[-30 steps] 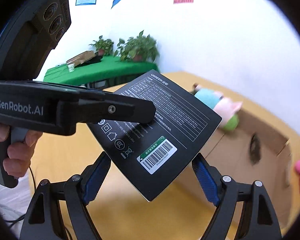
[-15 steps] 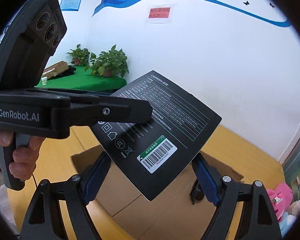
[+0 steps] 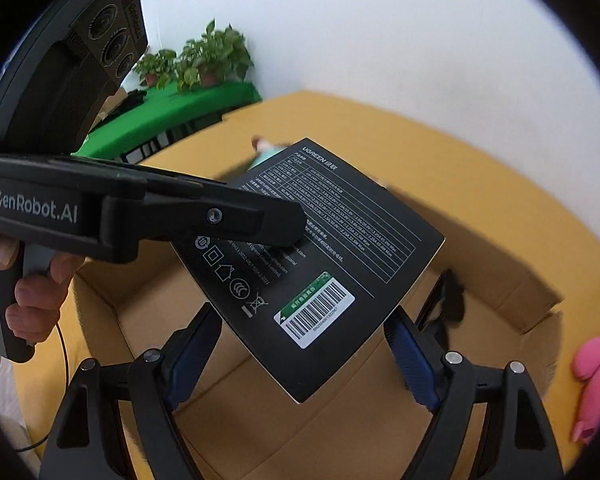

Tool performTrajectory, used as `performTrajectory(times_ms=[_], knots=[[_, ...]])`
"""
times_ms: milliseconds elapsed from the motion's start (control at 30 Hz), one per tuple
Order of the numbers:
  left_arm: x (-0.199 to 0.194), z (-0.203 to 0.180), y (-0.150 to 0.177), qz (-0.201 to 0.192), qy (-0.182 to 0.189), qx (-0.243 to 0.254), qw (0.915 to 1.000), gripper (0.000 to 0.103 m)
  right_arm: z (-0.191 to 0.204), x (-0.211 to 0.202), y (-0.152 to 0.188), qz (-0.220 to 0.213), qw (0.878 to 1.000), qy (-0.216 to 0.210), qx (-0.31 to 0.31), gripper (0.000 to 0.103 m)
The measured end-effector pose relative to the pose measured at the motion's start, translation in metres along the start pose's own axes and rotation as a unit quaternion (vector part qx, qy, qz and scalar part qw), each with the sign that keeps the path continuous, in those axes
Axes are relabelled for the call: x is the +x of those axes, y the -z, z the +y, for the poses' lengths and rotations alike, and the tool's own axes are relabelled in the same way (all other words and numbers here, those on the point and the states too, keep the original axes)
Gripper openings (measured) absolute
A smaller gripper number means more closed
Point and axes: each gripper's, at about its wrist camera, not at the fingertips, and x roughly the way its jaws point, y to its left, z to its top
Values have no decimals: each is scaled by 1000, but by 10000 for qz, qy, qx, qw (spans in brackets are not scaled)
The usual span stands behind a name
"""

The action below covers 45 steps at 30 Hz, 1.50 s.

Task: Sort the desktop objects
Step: 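Lift the black box with both grippers and carry it over the cardboard box, then lower the black box beside the white plate and open both grippers, then move both grippers back to the clear phone case on the table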

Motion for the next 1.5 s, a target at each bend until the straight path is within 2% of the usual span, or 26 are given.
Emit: performTrajectory(times_ms=[133, 167, 467, 633, 733, 767, 800, 833, 867, 933, 967, 1033, 1100, 1133, 1267, 1367, 1500], knots=[[27, 15, 7, 313, -115, -219, 9992, 55, -6, 33, 8, 336, 9988, -297, 200, 84], [32, 17, 8, 394, -111, -273, 9988, 55, -11, 33, 19, 393, 9985, -308, 211, 84], [72, 43, 18, 1104, -172, -540, 9923, 54, -25, 78, 42, 978, 9941, -256, 391, 84], [74, 47, 23, 1053, -252, -596, 9923, 55, -19, 79, 41, 1044, 9939, -53, 350, 84], [55, 38, 20, 728, -466, -426, 9953, 55, -15, 59, 40, 813, 9958, 160, 398, 85], [43, 33, 19, 499, -587, -284, 9966, 55, -13, 45, 40, 666, 9961, 350, 454, 85], [25, 25, 21, 143, -776, -40, 9969, 60, -12, 32, 42, 533, 9954, 612, 513, 85], [7, 15, 25, -198, -934, 192, 9952, 70, -9, 11, 46, 319, 9924, 991, 660, 85], [-13, 6, 31, -578, -1063, 430, 9917, 75, -5, -8, 50, 106, 9894, 1199, 811, 85], [-57, -17, 52, -1347, -1213, 870, 9796, 95, 8, -52, 70, -360, 9831, 1399, 1127, 86], [-75, -28, 64, -1636, -1220, 1067, 9731, 101, 20, -75, 81, -579, 9788, 1547, 1207, 89], [-96, -47, 81, -1942, -1198, 1353, 9642, 103, 46, -94, 92, -808, 9724, 1829, 1200, 94], [-107, -66, 98, -2043, -1107, 1497, 9611, 103, 64, -111, 110, -929, 9652, 2136, 1188, 103], [-111, -71, 105, -2055, -1025, 1489, 9618, 103, 71, -105, 106, -936, 9638, 2191, 1199, 103], [-119, -84, 130, -2065, -816, 1451, 9642, 103, 82, -123, 127, -991, 9602, 2324, 1193, 103], [-122, -93, 145, -2067, -859, 1517, 9627, 102, 88, -119, 136, -1023, 9624, 2219, 1187, 103], [-118, -101, 168, -1869, -713, 1579, 9670, 103, 91, -117, 159, -1049, 9653, 1929, 1416, 103]])
